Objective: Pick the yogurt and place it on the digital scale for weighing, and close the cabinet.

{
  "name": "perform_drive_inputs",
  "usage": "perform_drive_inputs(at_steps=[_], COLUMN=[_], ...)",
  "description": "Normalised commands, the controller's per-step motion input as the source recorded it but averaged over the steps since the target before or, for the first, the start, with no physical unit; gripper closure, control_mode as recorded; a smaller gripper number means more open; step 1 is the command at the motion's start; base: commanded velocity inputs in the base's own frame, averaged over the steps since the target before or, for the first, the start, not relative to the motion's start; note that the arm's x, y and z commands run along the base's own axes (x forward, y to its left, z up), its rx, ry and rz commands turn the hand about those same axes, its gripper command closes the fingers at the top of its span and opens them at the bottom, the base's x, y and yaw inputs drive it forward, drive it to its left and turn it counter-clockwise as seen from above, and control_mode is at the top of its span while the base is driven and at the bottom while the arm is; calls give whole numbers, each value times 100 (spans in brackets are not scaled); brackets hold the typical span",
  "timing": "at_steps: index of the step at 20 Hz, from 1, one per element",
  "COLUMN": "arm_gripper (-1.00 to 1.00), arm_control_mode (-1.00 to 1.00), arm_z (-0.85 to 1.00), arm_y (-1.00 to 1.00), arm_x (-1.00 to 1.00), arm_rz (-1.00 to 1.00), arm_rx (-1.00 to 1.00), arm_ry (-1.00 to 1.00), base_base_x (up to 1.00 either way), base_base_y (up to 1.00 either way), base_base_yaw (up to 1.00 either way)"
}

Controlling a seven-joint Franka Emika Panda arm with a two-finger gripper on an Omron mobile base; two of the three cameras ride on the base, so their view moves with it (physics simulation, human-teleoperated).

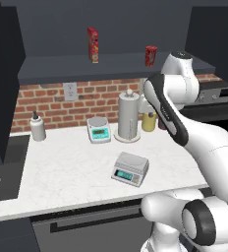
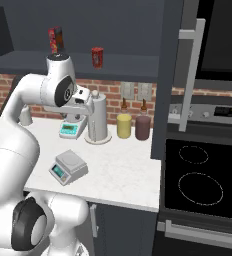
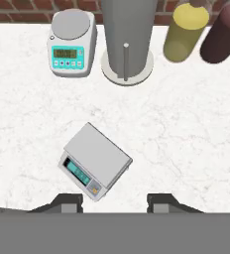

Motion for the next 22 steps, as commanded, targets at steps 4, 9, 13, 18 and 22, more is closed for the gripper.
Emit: perform_drive_inputs(at_steps=[4,9,13,18,22], arm_gripper=[-100,-100,-100,-100,-100], arm_control_mode=[-100,-100,-100,-100,-100], arm_z=[0,0,30,86,100], arm_y=[0,2,0,-6,-6], arm_x=[-40,-84,-56,-28,-20], arm_rz=[0,0,-3,-7,-6], arm_rx=[0,-2,0,0,0], arm_ry=[-14,-32,-33,-6,-1], base_base_x=[0,0,0,0,0], base_base_y=[0,0,0,0,0], base_base_yaw=[0,0,0,0,0])
